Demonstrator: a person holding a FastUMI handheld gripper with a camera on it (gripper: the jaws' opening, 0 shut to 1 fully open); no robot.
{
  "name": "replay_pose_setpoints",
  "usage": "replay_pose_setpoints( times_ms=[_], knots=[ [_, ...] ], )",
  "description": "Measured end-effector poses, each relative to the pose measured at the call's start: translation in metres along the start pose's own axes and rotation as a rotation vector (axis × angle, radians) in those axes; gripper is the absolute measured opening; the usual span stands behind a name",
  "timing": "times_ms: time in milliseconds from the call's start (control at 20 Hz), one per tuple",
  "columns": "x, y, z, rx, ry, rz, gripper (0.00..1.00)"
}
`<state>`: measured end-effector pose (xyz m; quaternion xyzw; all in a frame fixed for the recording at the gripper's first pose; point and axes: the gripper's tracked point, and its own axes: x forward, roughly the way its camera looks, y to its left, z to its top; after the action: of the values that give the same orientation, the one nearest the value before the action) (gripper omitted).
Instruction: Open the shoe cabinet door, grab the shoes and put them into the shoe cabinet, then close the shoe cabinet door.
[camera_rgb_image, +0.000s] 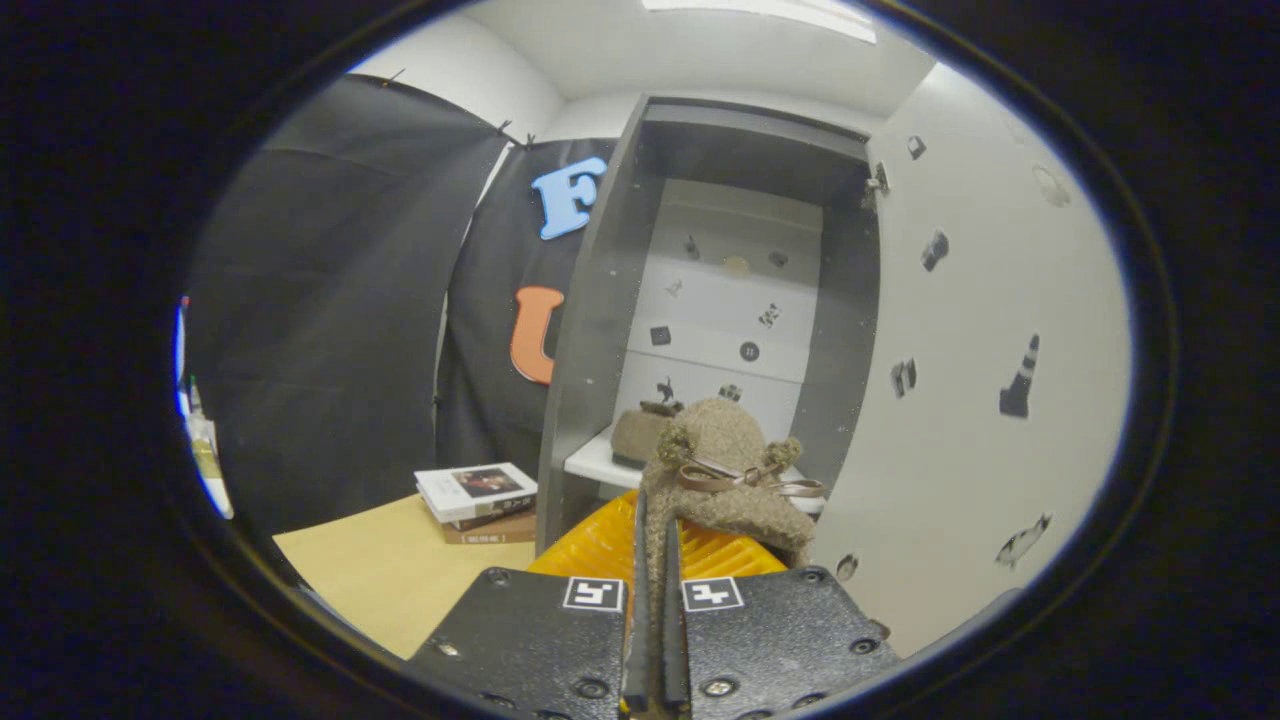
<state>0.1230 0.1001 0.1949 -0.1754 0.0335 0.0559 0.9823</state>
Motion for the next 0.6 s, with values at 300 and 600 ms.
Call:
replay_pose_setpoints(
  times_ms=[300,600],
  knots=[
    [0.054,-0.032,0.080,0.023,0.020,-0.036,0.08],
    [0.155,-0.090,0.097,-0.051,0.031,-0.218,0.08]
  ],
)
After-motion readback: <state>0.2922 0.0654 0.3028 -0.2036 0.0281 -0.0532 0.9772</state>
